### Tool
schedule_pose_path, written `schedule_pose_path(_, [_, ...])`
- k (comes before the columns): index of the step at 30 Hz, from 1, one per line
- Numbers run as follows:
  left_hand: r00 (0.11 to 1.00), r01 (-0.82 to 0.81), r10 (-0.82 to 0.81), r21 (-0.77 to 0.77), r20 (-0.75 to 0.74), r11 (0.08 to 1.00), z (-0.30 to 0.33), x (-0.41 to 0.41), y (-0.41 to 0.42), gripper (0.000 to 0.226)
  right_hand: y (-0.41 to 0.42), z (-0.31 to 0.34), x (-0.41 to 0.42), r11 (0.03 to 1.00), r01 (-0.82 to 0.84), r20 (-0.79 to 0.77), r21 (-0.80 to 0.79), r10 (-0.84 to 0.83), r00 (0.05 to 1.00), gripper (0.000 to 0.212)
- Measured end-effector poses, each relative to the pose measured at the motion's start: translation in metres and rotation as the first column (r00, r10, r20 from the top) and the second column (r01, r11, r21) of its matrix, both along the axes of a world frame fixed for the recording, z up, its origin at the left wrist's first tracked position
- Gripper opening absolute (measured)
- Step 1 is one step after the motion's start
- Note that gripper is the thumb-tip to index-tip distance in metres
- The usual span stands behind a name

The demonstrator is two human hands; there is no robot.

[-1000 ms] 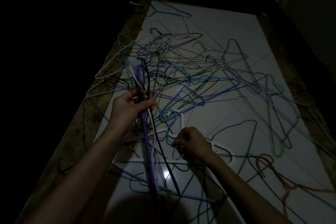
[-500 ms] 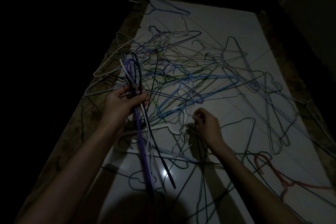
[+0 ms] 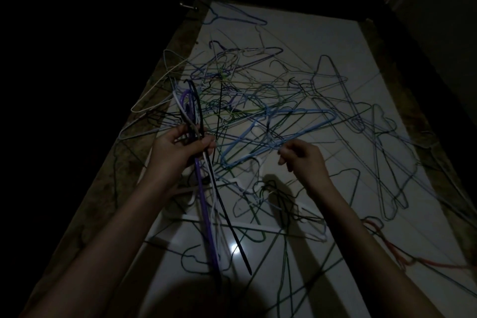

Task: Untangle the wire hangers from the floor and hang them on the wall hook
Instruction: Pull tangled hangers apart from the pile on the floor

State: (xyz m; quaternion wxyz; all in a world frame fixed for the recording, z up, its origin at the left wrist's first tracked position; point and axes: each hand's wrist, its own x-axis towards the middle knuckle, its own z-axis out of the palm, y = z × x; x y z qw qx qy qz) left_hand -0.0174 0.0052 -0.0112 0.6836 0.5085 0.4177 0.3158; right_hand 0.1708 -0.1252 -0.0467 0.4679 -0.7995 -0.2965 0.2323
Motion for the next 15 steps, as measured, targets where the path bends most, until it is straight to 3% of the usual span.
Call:
schedule_pose_path(6, [1.000, -0.020, 0.020, 0.040, -0.003, 0.999, 0.009, -0.002, 0.002, 0.018, 0.008, 0.021, -0.012, 0.983, -0.155, -0.025, -0.097, 0.153, 0.988, 0.021])
schedule_pose_path(10, [1.000, -0.027, 0.027, 0.042, 0.009, 0.999, 0.011, -0.005, 0.001, 0.018, 0.004, 0.011, -0.017, 0.981, -0.134, -0.100, -0.143, 0.121, 0.988, 0.032])
schedule_pose_path(15, [1.000, -0.023, 0.023, 0.028, 0.005, 0.999, 0.016, -0.004, 0.002, 0.015, 0.002, 0.009, -0.025, 0.989, -0.094, -0.182, -0.114, 0.072, 0.981, 0.031])
